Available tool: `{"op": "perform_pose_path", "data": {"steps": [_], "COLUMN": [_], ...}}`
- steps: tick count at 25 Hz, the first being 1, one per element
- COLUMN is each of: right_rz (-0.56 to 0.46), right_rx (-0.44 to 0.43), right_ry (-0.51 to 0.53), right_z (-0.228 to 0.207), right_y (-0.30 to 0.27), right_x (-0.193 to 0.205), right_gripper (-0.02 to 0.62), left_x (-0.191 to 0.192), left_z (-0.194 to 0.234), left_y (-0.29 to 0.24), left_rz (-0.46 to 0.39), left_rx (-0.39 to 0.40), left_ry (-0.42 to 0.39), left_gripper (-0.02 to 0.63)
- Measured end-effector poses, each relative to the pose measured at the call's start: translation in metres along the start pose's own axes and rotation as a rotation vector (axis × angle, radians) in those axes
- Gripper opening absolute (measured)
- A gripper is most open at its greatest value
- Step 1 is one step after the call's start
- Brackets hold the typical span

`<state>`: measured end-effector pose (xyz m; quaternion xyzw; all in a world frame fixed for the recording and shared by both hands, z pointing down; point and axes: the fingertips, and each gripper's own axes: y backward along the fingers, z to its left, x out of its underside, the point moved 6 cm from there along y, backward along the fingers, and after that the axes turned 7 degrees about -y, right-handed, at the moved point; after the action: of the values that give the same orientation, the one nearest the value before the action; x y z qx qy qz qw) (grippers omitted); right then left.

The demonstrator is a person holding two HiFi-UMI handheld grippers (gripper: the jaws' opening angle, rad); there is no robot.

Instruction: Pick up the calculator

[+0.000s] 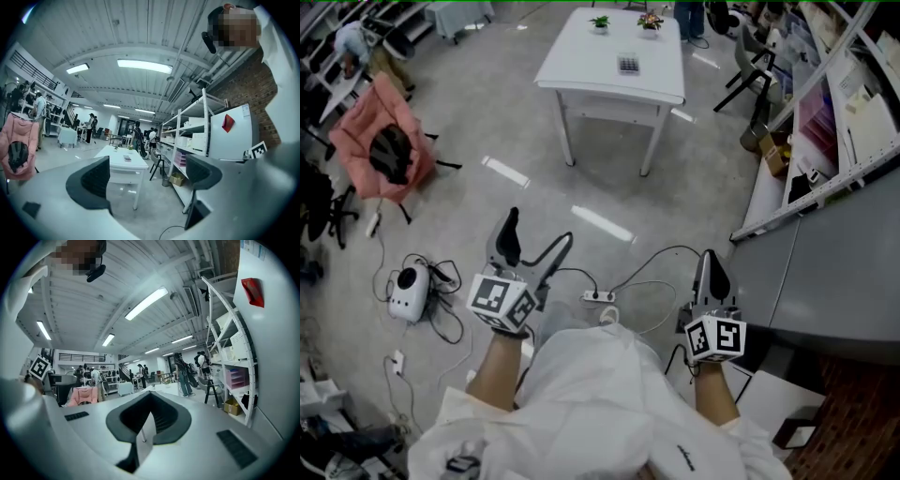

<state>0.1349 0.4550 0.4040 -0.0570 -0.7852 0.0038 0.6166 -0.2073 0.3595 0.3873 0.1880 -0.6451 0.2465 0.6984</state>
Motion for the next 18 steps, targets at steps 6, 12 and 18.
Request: {"op": "perform_pose_path", "data": {"steps": [6,12,18], "right_rz": [-0.009,-0.010,-0.017], "right_rx": [0.005,0.021,0.024], "right_ry": [-0.022,-0.030,-0.018], "right_z": [-0.023,-0.034,-0.043], "right_y": [-0.013,-0.028,-0.065], "right_x": [-0.010,-0.010,-0.008], "right_gripper": [0.017,0.017,0.017], "left_x": [-0.006,-0.005,0.002], "left_z": [-0.007,-0.008,0.007], "left_y": [-0.023,-0.059,-0.106], "left_rz": [0.008,-0.005,-0.020], "left_rx": [-0.016,0.018,0.051], "left_ry": [-0.002,0.011,0.036], "left_gripper": [0.483,0.483,0.483]}}
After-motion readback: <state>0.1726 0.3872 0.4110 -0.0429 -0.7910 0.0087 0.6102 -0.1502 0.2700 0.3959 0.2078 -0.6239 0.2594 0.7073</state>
